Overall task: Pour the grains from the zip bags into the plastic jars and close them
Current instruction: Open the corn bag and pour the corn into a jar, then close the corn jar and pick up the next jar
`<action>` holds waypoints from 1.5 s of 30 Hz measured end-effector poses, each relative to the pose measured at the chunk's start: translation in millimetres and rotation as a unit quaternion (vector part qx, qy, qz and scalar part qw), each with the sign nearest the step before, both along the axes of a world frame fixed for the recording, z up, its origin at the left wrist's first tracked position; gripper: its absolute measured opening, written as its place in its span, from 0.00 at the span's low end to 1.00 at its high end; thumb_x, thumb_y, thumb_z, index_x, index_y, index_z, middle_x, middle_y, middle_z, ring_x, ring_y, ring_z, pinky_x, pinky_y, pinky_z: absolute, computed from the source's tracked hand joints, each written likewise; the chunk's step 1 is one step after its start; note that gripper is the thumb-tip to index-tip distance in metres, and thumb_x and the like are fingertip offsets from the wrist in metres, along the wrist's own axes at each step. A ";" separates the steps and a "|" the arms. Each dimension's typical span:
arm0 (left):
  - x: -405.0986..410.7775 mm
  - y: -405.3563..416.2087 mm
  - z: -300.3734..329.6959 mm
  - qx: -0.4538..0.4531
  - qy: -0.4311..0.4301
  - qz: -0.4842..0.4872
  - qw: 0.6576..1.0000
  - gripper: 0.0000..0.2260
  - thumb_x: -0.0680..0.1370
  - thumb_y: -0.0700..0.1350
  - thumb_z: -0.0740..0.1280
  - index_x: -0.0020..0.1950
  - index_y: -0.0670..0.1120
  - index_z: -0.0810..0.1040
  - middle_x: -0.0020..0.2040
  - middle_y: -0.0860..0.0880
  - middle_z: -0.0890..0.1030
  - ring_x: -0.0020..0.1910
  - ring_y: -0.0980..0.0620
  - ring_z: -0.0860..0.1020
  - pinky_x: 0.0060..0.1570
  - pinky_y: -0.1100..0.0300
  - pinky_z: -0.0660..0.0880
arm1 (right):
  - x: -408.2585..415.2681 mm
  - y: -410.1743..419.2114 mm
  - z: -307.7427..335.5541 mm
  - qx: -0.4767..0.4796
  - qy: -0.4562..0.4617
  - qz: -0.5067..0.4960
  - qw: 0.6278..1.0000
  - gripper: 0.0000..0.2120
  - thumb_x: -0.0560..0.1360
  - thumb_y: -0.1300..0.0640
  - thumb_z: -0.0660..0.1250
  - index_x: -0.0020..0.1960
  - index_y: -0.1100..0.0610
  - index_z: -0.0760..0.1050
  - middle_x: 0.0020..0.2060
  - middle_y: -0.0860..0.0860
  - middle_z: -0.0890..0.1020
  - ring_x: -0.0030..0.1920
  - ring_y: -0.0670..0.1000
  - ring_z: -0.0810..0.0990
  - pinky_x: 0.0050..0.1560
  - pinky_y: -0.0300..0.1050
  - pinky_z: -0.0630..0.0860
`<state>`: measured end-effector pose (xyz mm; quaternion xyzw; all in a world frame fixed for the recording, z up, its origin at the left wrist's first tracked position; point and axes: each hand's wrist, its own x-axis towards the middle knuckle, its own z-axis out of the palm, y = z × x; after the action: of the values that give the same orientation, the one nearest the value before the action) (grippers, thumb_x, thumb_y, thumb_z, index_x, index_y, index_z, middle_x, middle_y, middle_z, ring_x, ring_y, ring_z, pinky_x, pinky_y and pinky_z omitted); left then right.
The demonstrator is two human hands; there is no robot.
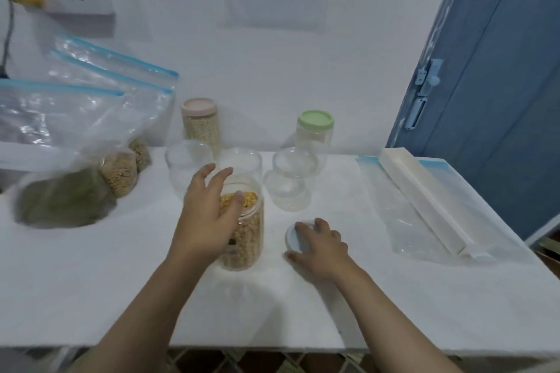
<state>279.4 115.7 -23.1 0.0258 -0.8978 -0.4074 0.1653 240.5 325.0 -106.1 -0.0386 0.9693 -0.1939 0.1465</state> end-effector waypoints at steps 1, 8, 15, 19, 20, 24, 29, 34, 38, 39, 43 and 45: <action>1.2 -5.2 -2.2 0.040 -0.018 -0.021 0.999 0.20 0.82 0.50 0.62 0.74 0.52 0.68 0.76 0.53 0.61 0.74 0.54 0.61 0.71 0.58 0.60 | 2.4 -4.6 -6.8 0.011 0.023 -0.009 1.000 0.33 0.77 0.37 0.63 0.78 0.43 0.57 0.78 0.53 0.53 0.73 0.62 0.59 0.71 0.56 0.59; 4.3 -27.7 -20.2 0.199 -0.047 -0.138 0.969 0.30 0.77 0.65 0.56 0.78 0.61 0.56 0.75 0.58 0.65 0.74 0.60 0.64 0.74 0.54 0.62 | 20.9 -40.1 4.5 -0.324 0.178 -0.159 0.915 0.30 0.78 0.40 0.63 0.77 0.48 0.62 0.71 0.45 0.67 0.74 0.50 0.64 0.72 0.45 0.63; -0.7 -46.0 -26.9 0.269 -0.061 -0.158 0.948 0.26 0.77 0.67 0.51 0.74 0.63 0.64 0.73 0.61 0.69 0.72 0.63 0.66 0.73 0.58 0.63 | 46.1 -91.6 69.4 -0.472 0.227 -0.103 0.846 0.39 0.65 0.36 0.71 0.74 0.39 0.64 0.69 0.35 0.69 0.70 0.36 0.67 0.66 0.33 0.67; -6.4 -56.8 -27.4 0.277 -0.064 -0.168 0.944 0.26 0.77 0.69 0.49 0.72 0.63 0.69 0.69 0.63 0.73 0.69 0.67 0.68 0.70 0.62 0.64 | 42.1 -107.2 77.7 -0.432 0.231 -0.074 0.869 0.39 0.65 0.36 0.71 0.74 0.38 0.63 0.68 0.33 0.67 0.70 0.38 0.64 0.63 0.30 0.65; -7.2 -58.7 -26.9 0.269 -0.064 -0.173 0.945 0.25 0.78 0.68 0.48 0.72 0.64 0.68 0.69 0.65 0.72 0.68 0.70 0.67 0.68 0.65 0.63 | 40.4 -109.8 77.2 -0.433 0.235 -0.076 0.867 0.38 0.67 0.36 0.70 0.74 0.39 0.63 0.69 0.34 0.67 0.70 0.38 0.65 0.65 0.33 0.66; -9.1 -63.4 -24.5 0.262 -0.071 -0.194 0.943 0.22 0.79 0.66 0.52 0.71 0.64 0.68 0.68 0.66 0.72 0.68 0.70 0.67 0.64 0.66 0.64 | 34.4 -118.8 75.9 -0.485 0.208 -0.147 0.836 0.27 0.77 0.40 0.63 0.75 0.42 0.64 0.66 0.36 0.70 0.67 0.40 0.69 0.66 0.38 0.68; -5.2 -62.1 -23.3 0.290 -0.082 -0.218 0.928 0.17 0.77 0.63 0.56 0.66 0.67 0.69 0.61 0.68 0.76 0.62 0.70 0.73 0.58 0.67 0.70 | 33.7 -129.0 68.2 -0.549 0.134 -0.191 0.803 0.15 0.83 0.50 0.59 0.69 0.42 0.70 0.57 0.37 0.77 0.59 0.39 0.75 0.54 0.37 0.73; -2.0 -61.5 -23.9 0.308 -0.081 -0.218 0.923 0.18 0.77 0.63 0.57 0.67 0.64 0.68 0.59 0.68 0.77 0.60 0.71 0.74 0.52 0.71 0.72 | 26.4 -123.4 75.6 -0.512 0.132 -0.168 0.832 0.18 0.80 0.60 0.55 0.64 0.46 0.74 0.56 0.42 0.80 0.56 0.41 0.76 0.50 0.40 0.73; -0.8 -57.1 -22.9 0.296 -0.079 -0.203 0.930 0.18 0.78 0.59 0.59 0.68 0.60 0.65 0.56 0.68 0.76 0.52 0.77 0.73 0.43 0.79 0.70 | 18.3 -115.2 83.2 -0.482 0.116 -0.136 0.858 0.18 0.79 0.63 0.53 0.61 0.49 0.76 0.54 0.44 0.81 0.54 0.42 0.77 0.47 0.38 0.72; -1.1 -56.0 -23.8 0.294 -0.081 -0.199 0.931 0.15 0.81 0.56 0.59 0.68 0.59 0.65 0.56 0.67 0.76 0.52 0.78 0.73 0.42 0.79 0.70 | 18.2 -115.8 83.0 -0.482 0.119 -0.138 0.857 0.18 0.79 0.63 0.53 0.60 0.49 0.76 0.54 0.44 0.81 0.52 0.41 0.77 0.46 0.37 0.72; -3.4 -55.7 -27.9 0.285 -0.087 -0.195 0.934 0.13 0.83 0.53 0.56 0.68 0.62 0.66 0.57 0.66 0.77 0.54 0.74 0.74 0.45 0.75 0.72 | 21.0 -124.5 73.8 -0.507 0.153 -0.173 0.830 0.17 0.79 0.62 0.54 0.59 0.49 0.76 0.52 0.45 0.81 0.53 0.44 0.78 0.51 0.44 0.77; -3.1 -56.2 -28.9 0.286 -0.087 -0.197 0.934 0.13 0.84 0.54 0.55 0.67 0.63 0.67 0.57 0.68 0.77 0.56 0.73 0.74 0.49 0.72 0.71 | 21.3 -126.9 71.4 -0.518 0.158 -0.184 0.820 0.16 0.79 0.61 0.55 0.59 0.48 0.76 0.52 0.45 0.81 0.54 0.45 0.79 0.52 0.45 0.77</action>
<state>276.3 59.5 -52.0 -0.0702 -0.7412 -0.6675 -0.0112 261.8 198.1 -34.7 0.0399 0.7248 -0.6820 -0.0889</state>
